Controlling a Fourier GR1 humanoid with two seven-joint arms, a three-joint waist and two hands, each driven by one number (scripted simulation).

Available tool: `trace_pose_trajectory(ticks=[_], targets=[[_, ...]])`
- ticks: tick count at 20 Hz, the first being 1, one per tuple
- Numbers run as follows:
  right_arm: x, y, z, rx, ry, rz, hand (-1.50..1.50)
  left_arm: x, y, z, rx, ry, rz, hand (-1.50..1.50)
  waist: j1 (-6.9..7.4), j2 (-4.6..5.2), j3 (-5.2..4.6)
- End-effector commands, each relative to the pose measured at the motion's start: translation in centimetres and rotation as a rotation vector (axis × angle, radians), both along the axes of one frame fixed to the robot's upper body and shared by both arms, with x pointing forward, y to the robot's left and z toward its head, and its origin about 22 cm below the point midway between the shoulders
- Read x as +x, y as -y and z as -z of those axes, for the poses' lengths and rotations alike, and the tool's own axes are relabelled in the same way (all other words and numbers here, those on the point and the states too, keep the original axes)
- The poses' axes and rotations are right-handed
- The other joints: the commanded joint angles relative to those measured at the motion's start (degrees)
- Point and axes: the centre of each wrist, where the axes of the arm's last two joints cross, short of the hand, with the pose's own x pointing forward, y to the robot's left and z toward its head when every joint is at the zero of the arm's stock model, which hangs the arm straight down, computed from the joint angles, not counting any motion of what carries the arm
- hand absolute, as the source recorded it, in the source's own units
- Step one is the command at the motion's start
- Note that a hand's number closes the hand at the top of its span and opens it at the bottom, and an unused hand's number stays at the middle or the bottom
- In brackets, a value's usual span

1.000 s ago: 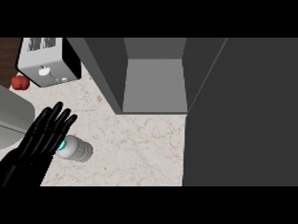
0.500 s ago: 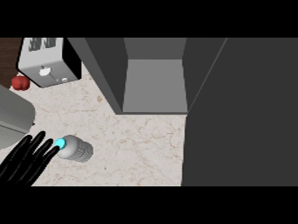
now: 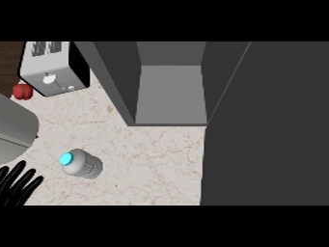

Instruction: Pick up the bottled water, place it into the cabinet and close the cabinet

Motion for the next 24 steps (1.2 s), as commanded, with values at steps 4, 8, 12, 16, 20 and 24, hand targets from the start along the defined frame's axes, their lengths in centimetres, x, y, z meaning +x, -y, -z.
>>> trace_pose_trajectory(ticks=[4,8,12,16,20,24], targets=[[0.7,-0.6,0.3,-0.021,0.01,-0.003,-1.5,0.0,-1.2,-0.2,-0.002,0.022,0.009,-1.5,0.01,0.08,0.0],[-1.0,-0.5,1.3,-0.015,0.013,-0.015,-1.5,-0.5,-3.8,0.5,0.0,0.032,-0.041,-1.5,-0.1,0.03,0.0],[-2.0,0.5,1.3,-0.006,0.016,-0.005,-1.5,-1.0,-3.8,2.0,0.005,0.039,-0.086,-1.5,-0.1,0.01,0.0],[0.0,-0.9,2.6,-0.017,0.019,-0.004,-1.5,2.4,-5.6,3.2,0.029,0.035,-0.116,-1.5,-0.12,0.13,-0.01],[-1.1,-0.7,2.1,-0.034,0.023,-0.014,-1.5,2.8,-4.8,4.2,0.044,0.024,-0.1,-1.5,-0.16,0.08,0.0],[-2.2,-1.0,2.1,-0.012,0.029,-0.039,-1.5,5.1,-4.3,7.7,0.09,0.043,-0.097,-1.5,-0.52,0.08,-0.03]])
